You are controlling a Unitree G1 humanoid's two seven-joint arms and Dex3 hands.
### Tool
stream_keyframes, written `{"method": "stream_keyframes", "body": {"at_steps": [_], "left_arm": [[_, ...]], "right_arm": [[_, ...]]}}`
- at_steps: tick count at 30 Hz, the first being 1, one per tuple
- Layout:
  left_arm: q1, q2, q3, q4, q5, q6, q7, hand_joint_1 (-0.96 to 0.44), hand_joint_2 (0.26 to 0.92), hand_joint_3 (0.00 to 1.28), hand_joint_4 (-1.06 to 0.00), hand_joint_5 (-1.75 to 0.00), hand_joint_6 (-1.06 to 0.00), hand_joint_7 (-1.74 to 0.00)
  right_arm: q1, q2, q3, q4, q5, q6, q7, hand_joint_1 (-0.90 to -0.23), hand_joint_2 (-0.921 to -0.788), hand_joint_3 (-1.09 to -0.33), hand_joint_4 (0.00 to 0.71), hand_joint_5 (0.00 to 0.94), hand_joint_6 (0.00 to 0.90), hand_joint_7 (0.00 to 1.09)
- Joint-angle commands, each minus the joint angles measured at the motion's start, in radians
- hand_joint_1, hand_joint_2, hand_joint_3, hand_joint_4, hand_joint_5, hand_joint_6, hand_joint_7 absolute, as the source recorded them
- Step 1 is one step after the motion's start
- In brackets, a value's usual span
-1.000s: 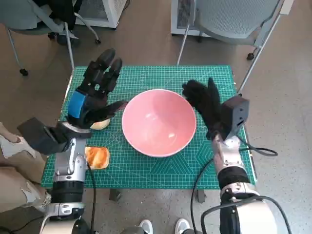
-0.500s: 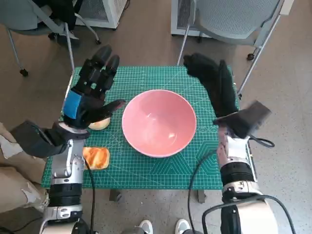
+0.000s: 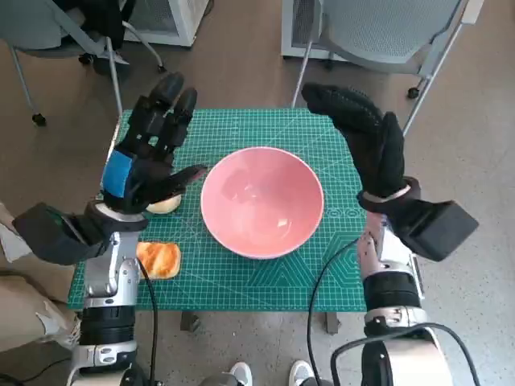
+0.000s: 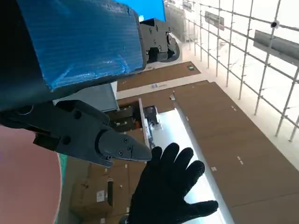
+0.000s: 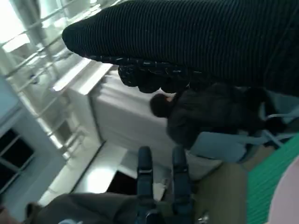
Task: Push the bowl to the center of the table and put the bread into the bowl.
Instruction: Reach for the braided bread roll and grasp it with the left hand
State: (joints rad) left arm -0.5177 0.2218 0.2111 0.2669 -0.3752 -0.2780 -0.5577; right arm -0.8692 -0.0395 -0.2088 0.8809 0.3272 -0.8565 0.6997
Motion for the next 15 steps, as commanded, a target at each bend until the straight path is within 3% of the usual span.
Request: {"method": "stream_keyframes", "body": {"at_steps": [1,8,10,12,13,14,15], "left_arm": [[0.013,-0.002,0.0,-0.024,-0.014,0.007,0.003,-0.41,0.921,0.15,-0.03,0.0,0.0,-0.41],[0.038,0.013,-0.002,-0.084,0.006,0.014,0.018,-0.41,0.921,0.15,-0.03,0.0,0.0,-0.4],[0.084,0.068,-0.019,-0.148,0.148,-0.003,0.072,-0.42,0.919,0.15,-0.04,0.0,0.0,-0.4],[0.165,0.188,-0.034,-0.305,0.424,0.052,0.136,-0.42,0.917,0.1,-0.03,0.0,-0.02,-0.35],[0.216,0.255,-0.033,-0.438,0.591,0.145,0.123,-0.42,0.918,0.07,-0.03,0.0,-0.05,-0.28],[0.251,0.298,-0.031,-0.528,0.702,0.212,0.111,-0.4,0.879,0.04,-0.02,0.0,-0.07,-0.24],[0.283,0.326,-0.025,-0.639,0.795,0.325,0.059,-0.4,0.864,0.04,-0.01,0.0,-0.07,-0.22]], "right_arm": [[0.034,0.008,0.008,-0.017,0.024,0.032,0.022,-0.677,-0.921,-0.854,0.076,0.0,0.149,0.05],[0.052,0.013,0.019,-0.049,0.032,0.063,0.017,-0.691,-0.921,-0.835,0.077,0.001,0.154,0.06],[0.058,0.014,0.022,-0.06,0.033,0.069,0.017,-0.692,-0.921,-0.833,0.078,0.001,0.154,0.06],[0.064,0.014,0.024,-0.07,0.033,0.074,0.016,-0.692,-0.921,-0.832,0.078,0.001,0.154,0.06],[0.067,0.014,0.024,-0.075,0.032,0.075,0.015,-0.692,-0.921,-0.832,0.078,0.001,0.153,0.06],[0.069,0.014,0.025,-0.078,0.031,0.076,0.014,-0.692,-0.921,-0.832,0.078,0.001,0.153,0.06],[0.07,0.014,0.025,-0.081,0.03,0.076,0.013,-0.692,-0.921,-0.832,0.078,0.001,0.153,0.06]]}}
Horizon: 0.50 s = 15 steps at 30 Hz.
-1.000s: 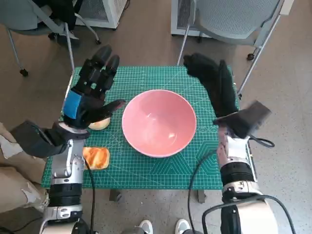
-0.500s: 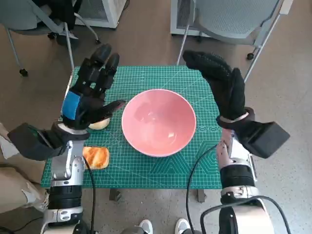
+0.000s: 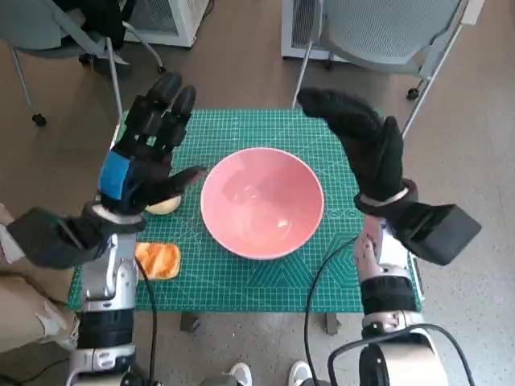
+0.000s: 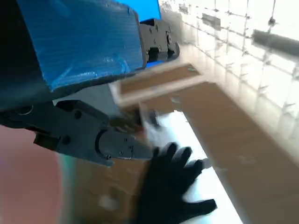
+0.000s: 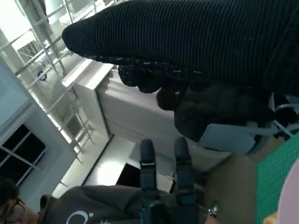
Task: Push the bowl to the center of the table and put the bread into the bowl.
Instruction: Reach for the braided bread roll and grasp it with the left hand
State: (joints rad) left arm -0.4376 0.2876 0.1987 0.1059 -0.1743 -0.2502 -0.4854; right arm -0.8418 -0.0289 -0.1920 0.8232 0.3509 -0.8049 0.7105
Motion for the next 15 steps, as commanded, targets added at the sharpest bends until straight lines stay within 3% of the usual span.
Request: {"method": "stream_keyframes", "body": {"at_steps": [1,3,4,8,15], "left_arm": [[0.224,0.275,-0.009,-0.551,0.653,0.376,-0.049,-0.36,0.812,0.02,-0.01,0.0,-0.07,-0.19],[0.25,0.273,0.017,-0.671,0.655,0.531,-0.098,-0.28,0.751,0.01,0.0,0.0,-0.07,-0.18],[0.265,0.262,0.035,-0.704,0.641,0.557,-0.098,-0.24,0.725,0.01,0.0,0.0,-0.07,-0.17],[0.312,0.26,0.069,-0.782,0.655,0.594,-0.114,-0.14,0.693,0.01,0.0,0.0,-0.09,-0.18],[0.357,0.307,0.069,-0.862,0.7,0.679,-0.192,-0.14,0.689,0.02,0.0,0.0,-0.09,-0.2]], "right_arm": [[0.044,0.003,0.009,-0.025,0.006,0.026,0.001,-0.693,-0.921,-0.832,0.078,0.001,0.152,0.06],[0.047,0.003,0.009,-0.032,0.005,0.028,-0.003,-0.693,-0.921,-0.831,0.078,0.001,0.152,0.06],[0.049,0.003,0.009,-0.037,0.006,0.03,-0.003,-0.693,-0.921,-0.831,0.078,0.001,0.151,0.06],[0.054,0.003,0.009,-0.051,0.01,0.037,-0.002,-0.693,-0.921,-0.832,0.078,0.001,0.147,0.06],[0.058,0.004,0.01,-0.066,0.012,0.04,-0.001,-0.691,-0.921,-0.834,0.077,0.0,0.143,0.07]]}}
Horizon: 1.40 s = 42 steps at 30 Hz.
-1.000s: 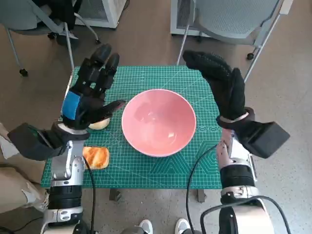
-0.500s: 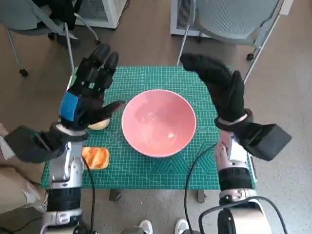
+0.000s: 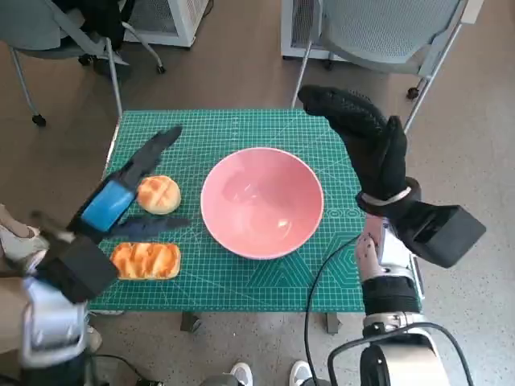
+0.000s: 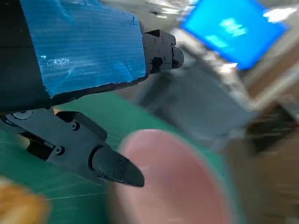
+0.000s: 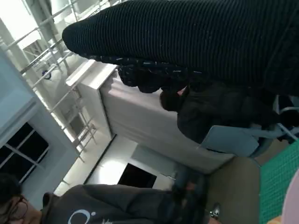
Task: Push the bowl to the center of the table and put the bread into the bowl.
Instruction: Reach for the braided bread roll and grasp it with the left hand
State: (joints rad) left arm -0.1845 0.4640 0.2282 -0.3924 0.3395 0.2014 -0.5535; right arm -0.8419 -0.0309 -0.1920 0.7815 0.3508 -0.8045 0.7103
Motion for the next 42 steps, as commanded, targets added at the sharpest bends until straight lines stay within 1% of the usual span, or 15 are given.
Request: {"method": "stream_keyframes", "body": {"at_steps": [1,6,9,16,23,30,42], "left_arm": [[0.112,0.136,0.038,-0.37,0.188,0.233,-0.132,-0.14,0.688,0.02,0.0,0.0,-0.09,-0.2],[0.14,0.151,0.02,-0.399,0.21,0.262,-0.153,-0.12,0.687,0.02,0.0,0.0,-0.1,-0.2],[0.153,0.162,-0.001,-0.42,0.231,0.297,-0.169,-0.11,0.688,0.02,0.0,0.0,-0.1,-0.19],[0.186,0.198,-0.087,-0.419,0.323,0.328,-0.177,-0.04,0.676,0.05,-0.02,0.0,-0.17,-0.09],[0.198,0.219,-0.168,-0.403,0.416,0.345,-0.2,0.0,0.666,0.06,-0.05,-0.01,-0.21,-0.06],[0.198,0.229,-0.254,-0.364,0.542,0.346,-0.239,-0.04,0.667,0.06,-0.09,-0.01,-0.25,-0.04],[0.147,0.204,-0.325,-0.256,0.632,0.353,-0.294,-0.09,0.666,0.04,-0.13,-0.01,-0.29,-0.02]], "right_arm": [[0.057,0.006,0.01,-0.024,0.011,0.039,-0.002,-0.69,-0.921,-0.835,0.077,0.0,0.142,0.07],[0.054,0.007,0.009,-0.021,0.009,0.038,-0.005,-0.679,-0.921,-0.837,0.078,0.001,0.14,0.07],[0.053,0.01,0.008,-0.019,0.009,0.039,-0.005,-0.677,-0.921,-0.838,0.08,0.001,0.138,0.07],[0.051,0.017,0.007,-0.01,0.012,0.045,-0.003,-0.673,-0.921,-0.84,0.083,0.003,0.137,0.08],[0.052,0.02,0.006,-0.002,0.016,0.046,0.002,-0.675,-0.921,-0.845,0.084,0.003,0.135,0.08],[0.055,0.02,0.006,0.005,0.015,0.041,0.004,-0.671,-0.921,-0.849,0.086,0.004,0.132,0.09],[0.055,0.019,0.006,0.008,0.017,0.043,0.006,-0.661,-0.921,-0.864,0.087,0.003,0.124,0.09]]}}
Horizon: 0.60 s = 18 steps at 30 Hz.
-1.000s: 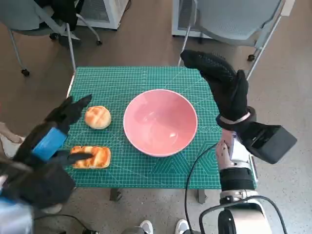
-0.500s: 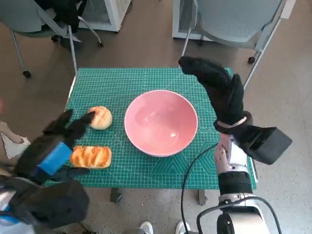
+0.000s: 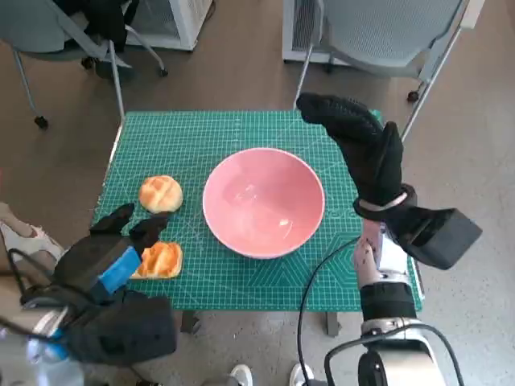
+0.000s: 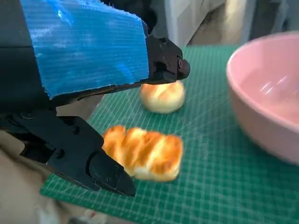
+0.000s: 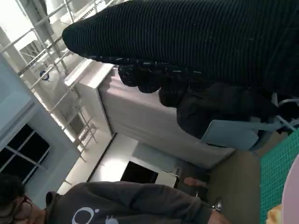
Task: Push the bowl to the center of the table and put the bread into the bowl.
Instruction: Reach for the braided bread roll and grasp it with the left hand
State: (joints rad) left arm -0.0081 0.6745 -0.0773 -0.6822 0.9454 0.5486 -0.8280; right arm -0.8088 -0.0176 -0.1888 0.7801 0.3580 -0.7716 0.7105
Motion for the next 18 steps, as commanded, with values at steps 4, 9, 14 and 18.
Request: {"method": "stream_keyframes", "body": {"at_steps": [4,9,14,18], "left_arm": [[-0.05,-0.012,-0.03,0.077,0.032,0.003,-0.022,-0.09,0.67,0.04,-0.13,-0.01,-0.3,-0.02],[-0.078,-0.019,-0.043,0.129,0.043,0.008,-0.024,-0.1,0.673,0.03,-0.14,0.0,-0.31,-0.01],[-0.106,-0.026,-0.055,0.188,0.051,0.014,-0.019,-0.12,0.675,0.03,-0.13,0.0,-0.31,-0.01],[-0.125,-0.033,-0.064,0.239,0.051,0.013,-0.002,-0.12,0.677,0.02,-0.13,0.0,-0.31,-0.01]], "right_arm": [[0.023,0.007,0.003,0.01,0.01,0.01,0.006,-0.66,-0.921,-0.864,0.088,0.003,0.122,0.1],[0.026,0.005,0.003,0.008,0.012,0.012,0.009,-0.661,-0.921,-0.864,0.088,0.003,0.121,0.1],[0.028,0.002,0.001,0.007,0.013,0.014,0.01,-0.66,-0.921,-0.867,0.088,0.002,0.119,0.1],[0.027,0.001,-0.001,0.01,0.016,0.017,0.012,-0.659,-0.921,-0.869,0.088,0.002,0.116,0.11]]}}
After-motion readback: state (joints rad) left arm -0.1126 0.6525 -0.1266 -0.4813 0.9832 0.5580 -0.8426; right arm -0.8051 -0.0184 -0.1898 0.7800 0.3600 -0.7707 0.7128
